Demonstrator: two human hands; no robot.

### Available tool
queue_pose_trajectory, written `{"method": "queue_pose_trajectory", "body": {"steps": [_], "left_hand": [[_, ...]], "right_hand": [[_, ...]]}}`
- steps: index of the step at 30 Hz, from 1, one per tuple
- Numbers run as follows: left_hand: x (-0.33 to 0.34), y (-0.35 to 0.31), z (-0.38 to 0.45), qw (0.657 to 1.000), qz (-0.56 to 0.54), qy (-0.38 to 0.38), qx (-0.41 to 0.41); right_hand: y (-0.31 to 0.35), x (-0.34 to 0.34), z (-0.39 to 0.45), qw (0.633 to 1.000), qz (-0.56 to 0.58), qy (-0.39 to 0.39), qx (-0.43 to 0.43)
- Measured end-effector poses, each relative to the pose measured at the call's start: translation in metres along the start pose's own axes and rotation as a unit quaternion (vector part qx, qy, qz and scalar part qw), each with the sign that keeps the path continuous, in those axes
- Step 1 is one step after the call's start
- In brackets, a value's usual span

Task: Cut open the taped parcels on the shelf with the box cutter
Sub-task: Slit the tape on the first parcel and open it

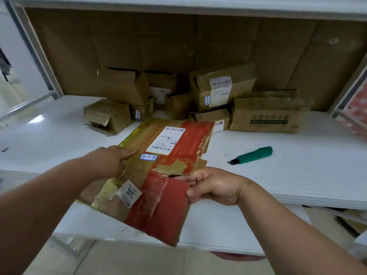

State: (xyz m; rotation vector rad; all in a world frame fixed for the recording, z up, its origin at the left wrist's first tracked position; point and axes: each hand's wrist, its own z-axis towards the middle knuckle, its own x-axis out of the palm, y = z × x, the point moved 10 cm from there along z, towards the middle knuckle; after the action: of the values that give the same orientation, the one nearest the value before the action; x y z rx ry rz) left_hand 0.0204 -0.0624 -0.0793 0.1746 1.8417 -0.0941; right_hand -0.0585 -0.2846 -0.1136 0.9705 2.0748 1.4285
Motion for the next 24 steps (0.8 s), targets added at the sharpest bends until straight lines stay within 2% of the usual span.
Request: {"method": "queue_pose_trajectory", "body": {"steps": [2, 4, 7, 10, 12, 13, 16, 18, 24], "left_hand": [[0.014, -0.011, 0.004, 0.995, -0.086, 0.042, 0.007], [0.027, -0.020, 0.004, 0.989, -0.118, 0.089, -0.002], [0.045, -0.025, -0.003, 0.989, -0.061, 0.134, -0.029], [0.051, -0.028, -0.006, 0.992, 0.001, 0.125, -0.026], [0.054, -0.030, -0.005, 0.992, 0.034, 0.116, -0.025], [0.055, -0.030, -0.005, 0.992, 0.039, 0.113, -0.026], [0.055, -0.027, -0.003, 0.994, 0.037, 0.105, -0.019], [0.056, -0.026, -0.002, 0.994, 0.037, 0.100, -0.009], [0.059, -0.013, -0.005, 0.993, 0.069, 0.094, -0.009]], "right_hand": [[-0.003, 0.003, 0.000, 0.999, -0.022, 0.015, 0.031], [-0.003, -0.012, -0.003, 0.993, -0.093, -0.034, 0.060], [0.002, -0.069, -0.012, 0.961, -0.132, -0.237, 0.062], [0.001, -0.122, -0.032, 0.891, -0.100, -0.441, 0.037], [0.010, -0.135, -0.035, 0.844, -0.200, -0.498, 0.006], [0.018, -0.131, -0.028, 0.827, -0.298, -0.477, -0.014], [0.011, -0.092, 0.012, 0.790, -0.544, -0.281, -0.029], [-0.012, -0.083, 0.025, 0.784, -0.586, -0.205, 0.007], [-0.020, -0.088, 0.027, 0.781, -0.600, -0.153, 0.085]]}}
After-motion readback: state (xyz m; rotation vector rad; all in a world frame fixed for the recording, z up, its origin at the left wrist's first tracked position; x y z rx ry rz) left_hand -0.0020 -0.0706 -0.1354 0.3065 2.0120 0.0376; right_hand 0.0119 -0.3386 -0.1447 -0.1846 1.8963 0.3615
